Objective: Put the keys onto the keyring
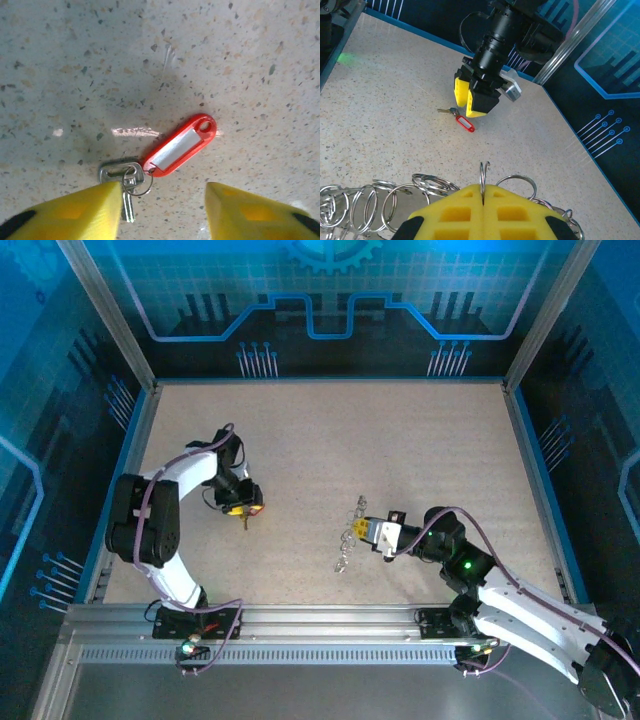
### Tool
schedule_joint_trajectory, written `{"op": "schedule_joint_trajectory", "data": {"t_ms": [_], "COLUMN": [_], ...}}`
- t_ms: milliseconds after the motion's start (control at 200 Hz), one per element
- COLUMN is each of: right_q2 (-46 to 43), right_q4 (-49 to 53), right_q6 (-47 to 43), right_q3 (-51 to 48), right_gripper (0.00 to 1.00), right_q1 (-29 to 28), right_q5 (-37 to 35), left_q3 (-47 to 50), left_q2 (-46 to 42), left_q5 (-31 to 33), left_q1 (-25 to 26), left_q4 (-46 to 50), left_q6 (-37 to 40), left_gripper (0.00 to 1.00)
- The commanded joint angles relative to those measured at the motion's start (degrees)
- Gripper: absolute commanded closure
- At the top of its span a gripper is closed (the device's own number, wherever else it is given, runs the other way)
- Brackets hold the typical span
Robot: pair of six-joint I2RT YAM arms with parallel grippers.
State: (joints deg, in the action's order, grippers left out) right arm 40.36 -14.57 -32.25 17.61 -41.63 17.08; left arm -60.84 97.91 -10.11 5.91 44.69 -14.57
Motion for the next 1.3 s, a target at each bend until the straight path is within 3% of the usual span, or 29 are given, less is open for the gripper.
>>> {"op": "schedule_joint_trajectory", "data": {"t_ms": [0,125,250,530,865,1296], "right_q2": [-0.1,-0.8,-0.6,-0.3,-0.7,0.1], "right_q4": [-1.3,-1.3,-1.2,0.4,-0.1,-0.3], "right_q6": [-0.5,-0.5,-0.5,-0.7,-0.8,-0.9], "right_q3": [1.3,1.0,1.2,1.3,0.9,1.0], "right_gripper": [1.0,1.0,1.0,1.0,1.0,1.0], "right_q1": [-0.4,-0.3,-0.4,-0.4,-0.3,-0.4], "right_q5": [1.4,1.0,1.3,0.8,0.7,1.2], "left_q3": [2.1,2.9,3.2,5.8,5.1,4.0], "left_q2": [-2.0,-0.9,0.8,-1.9,-0.9,-3.8], "left_q5": [1.0,0.1,3.4,1.7,-0.2,2.5], "left_q1": [0.1,0.2,0.2,0.2,0.2,0.5], "left_q4": [0.4,-0.1,1.1,-3.3,-4.7,-3.2], "left_q6": [-4.3,-6.8,-12.5,-24.7,-26.4,-27.1], "left_gripper": [0.58,0.59,0.63,0.61,0.66,0.63]}}
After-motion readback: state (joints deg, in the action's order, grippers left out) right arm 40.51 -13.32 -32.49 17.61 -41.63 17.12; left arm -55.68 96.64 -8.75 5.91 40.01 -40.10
